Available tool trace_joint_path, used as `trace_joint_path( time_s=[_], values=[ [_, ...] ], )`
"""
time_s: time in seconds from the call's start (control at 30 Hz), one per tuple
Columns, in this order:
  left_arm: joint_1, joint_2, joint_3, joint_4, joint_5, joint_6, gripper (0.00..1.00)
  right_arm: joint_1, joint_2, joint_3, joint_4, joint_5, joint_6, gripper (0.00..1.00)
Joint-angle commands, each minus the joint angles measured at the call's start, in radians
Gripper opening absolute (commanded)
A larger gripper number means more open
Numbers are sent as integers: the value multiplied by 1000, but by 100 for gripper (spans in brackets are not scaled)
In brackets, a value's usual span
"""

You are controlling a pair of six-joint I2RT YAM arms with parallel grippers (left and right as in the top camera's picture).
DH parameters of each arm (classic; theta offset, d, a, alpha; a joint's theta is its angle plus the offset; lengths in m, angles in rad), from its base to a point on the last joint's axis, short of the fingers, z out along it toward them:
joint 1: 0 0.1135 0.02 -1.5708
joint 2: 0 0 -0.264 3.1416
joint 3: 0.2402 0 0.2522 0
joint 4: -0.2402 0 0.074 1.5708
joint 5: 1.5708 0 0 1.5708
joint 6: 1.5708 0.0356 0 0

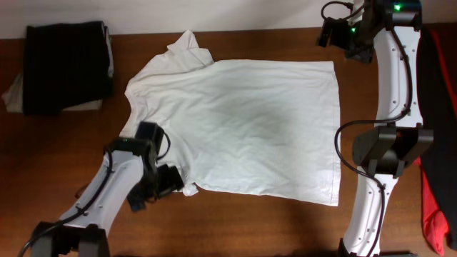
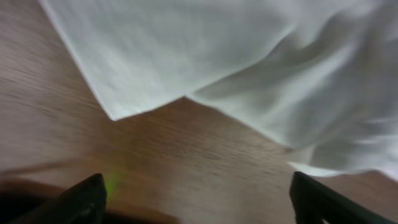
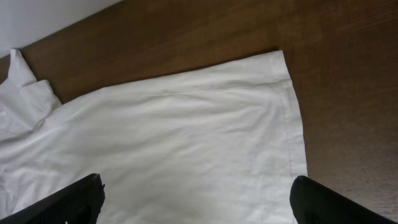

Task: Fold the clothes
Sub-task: 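Move the left gripper to the shirt's lower left hem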

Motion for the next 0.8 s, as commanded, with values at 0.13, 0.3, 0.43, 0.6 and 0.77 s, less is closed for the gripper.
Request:
trace_joint_path(
  time_s=[0.13, 0.3, 0.43, 0.6, 0.77],
  values=[
    [-1, -8, -104, 179, -19, -24, 89, 0, -3, -5, 1, -5, 3, 99],
    [1, -8, -104, 215, -175, -80, 89, 0, -3, -5, 1, -5, 3, 99],
    [1, -8, -104, 232, -183, -84, 89, 0, -3, -5, 1, -5, 3, 99],
    [1, 21, -104, 292, -179, -72, 81, 0, -3, -5, 1, -5, 3, 99],
    [1, 62, -104, 309, -178, -72, 66, 0, -3, -5, 1, -5, 3, 99]
  ],
)
